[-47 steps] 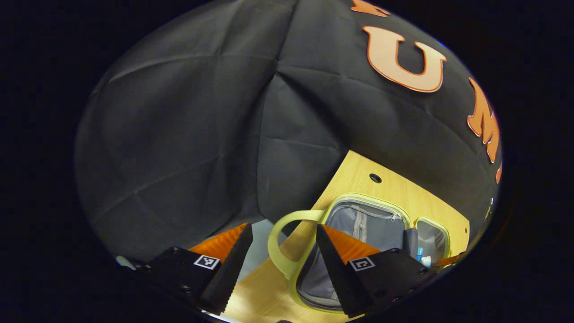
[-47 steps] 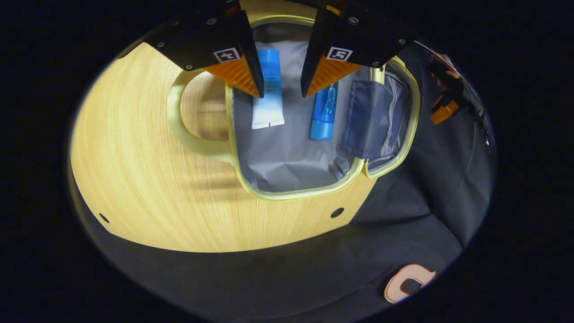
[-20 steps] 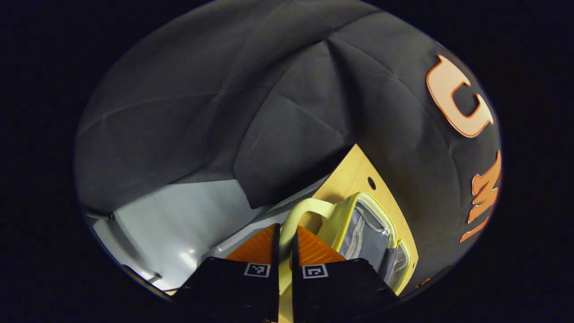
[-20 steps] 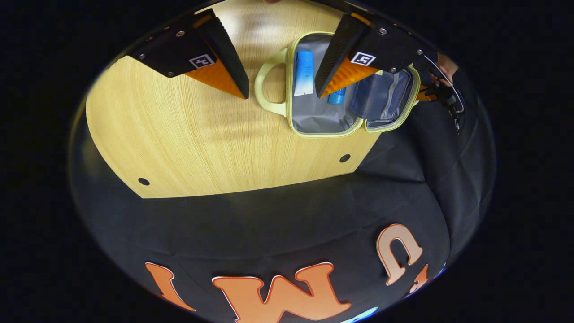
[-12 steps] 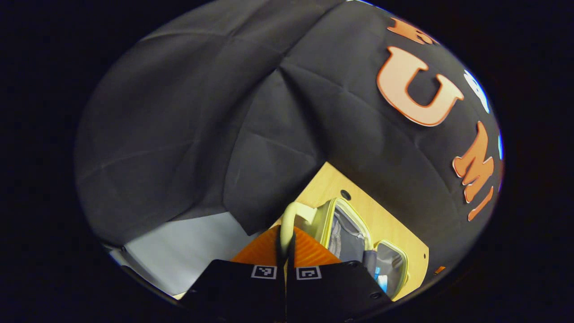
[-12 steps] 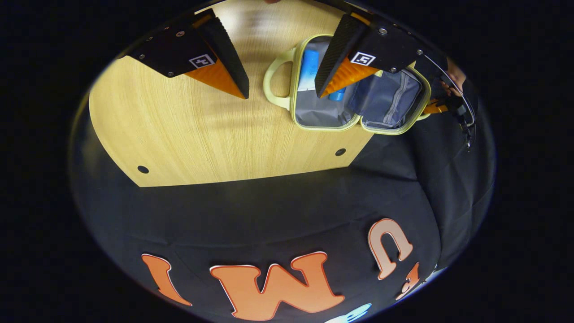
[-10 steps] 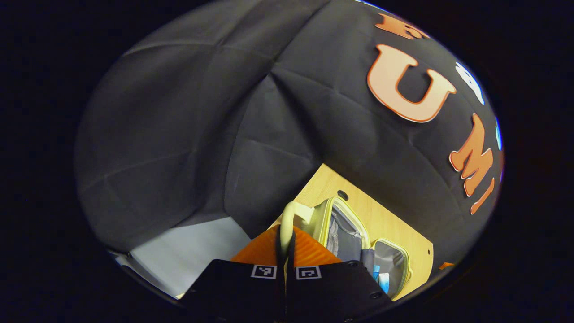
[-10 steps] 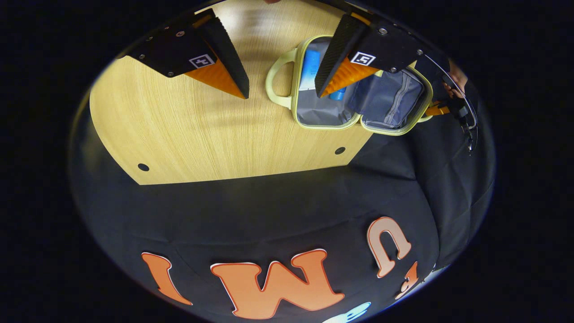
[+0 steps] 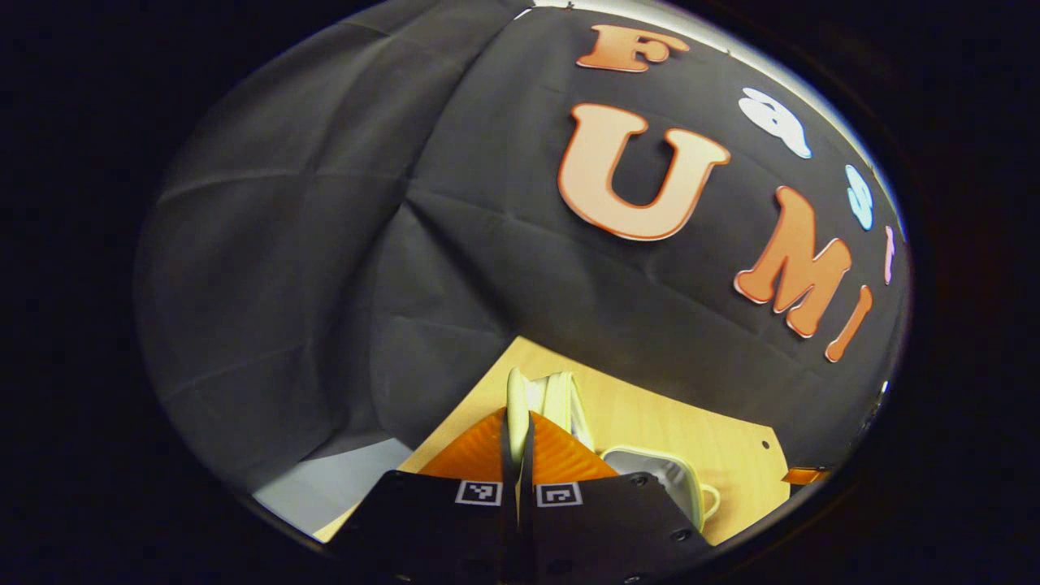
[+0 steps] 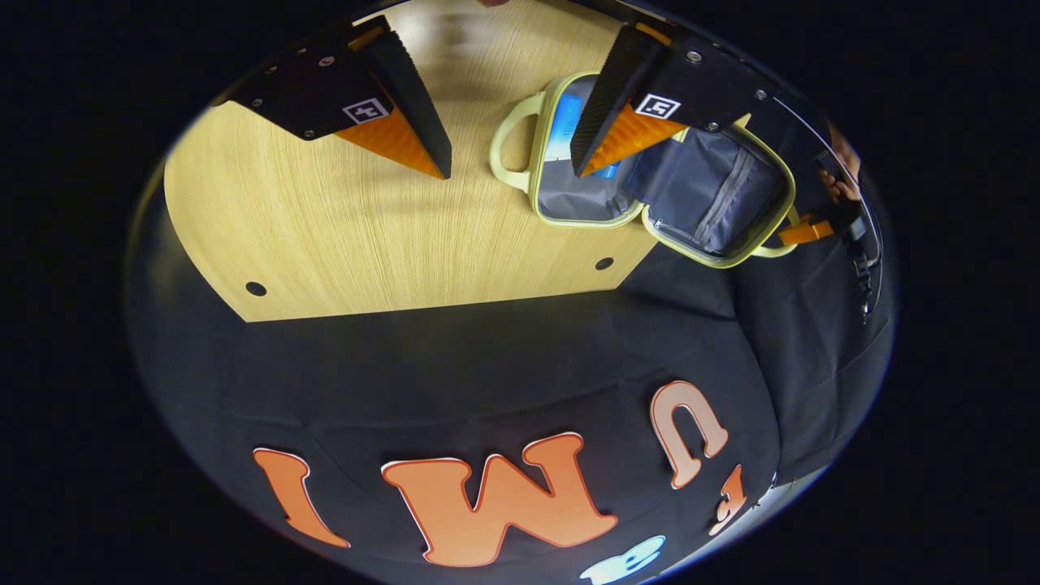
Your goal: First open the suitcase, pack the skin care products into it, and then close the suitcase.
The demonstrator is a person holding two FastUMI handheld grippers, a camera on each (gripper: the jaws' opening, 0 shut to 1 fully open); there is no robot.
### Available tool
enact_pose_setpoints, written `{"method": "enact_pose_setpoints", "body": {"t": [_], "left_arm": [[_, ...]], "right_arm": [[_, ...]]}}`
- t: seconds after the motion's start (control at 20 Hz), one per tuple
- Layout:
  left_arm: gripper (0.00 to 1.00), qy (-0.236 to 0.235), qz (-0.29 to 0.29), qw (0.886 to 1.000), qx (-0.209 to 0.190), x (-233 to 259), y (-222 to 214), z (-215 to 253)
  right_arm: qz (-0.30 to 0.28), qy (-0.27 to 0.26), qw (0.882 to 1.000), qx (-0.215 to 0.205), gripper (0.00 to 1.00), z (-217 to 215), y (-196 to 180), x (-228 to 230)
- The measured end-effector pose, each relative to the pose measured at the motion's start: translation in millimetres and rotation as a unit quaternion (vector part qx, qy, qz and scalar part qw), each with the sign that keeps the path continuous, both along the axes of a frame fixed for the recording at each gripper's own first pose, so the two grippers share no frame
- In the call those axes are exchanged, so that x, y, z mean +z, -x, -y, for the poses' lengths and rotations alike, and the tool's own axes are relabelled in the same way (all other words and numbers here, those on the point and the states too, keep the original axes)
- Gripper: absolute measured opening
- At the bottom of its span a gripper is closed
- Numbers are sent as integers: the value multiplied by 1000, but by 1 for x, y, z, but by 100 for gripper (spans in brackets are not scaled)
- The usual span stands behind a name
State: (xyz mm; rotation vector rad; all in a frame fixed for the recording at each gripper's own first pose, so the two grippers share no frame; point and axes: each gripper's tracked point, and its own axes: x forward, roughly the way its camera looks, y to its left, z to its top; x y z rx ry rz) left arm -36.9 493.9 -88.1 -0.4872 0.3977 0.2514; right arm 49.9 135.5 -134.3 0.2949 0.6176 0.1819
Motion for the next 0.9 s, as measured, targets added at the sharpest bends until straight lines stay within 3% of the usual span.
{"method": "enact_pose_setpoints", "body": {"t": [0.5,0.9], "left_arm": [[1,-17,54,995,-84,72,-28,121],[1,-8,62,988,-140,81,-44,215]], "right_arm": [[13,-20,1000,-9,94,30,6,5],[19,-29,999,-16,94,63,7,2]]}}
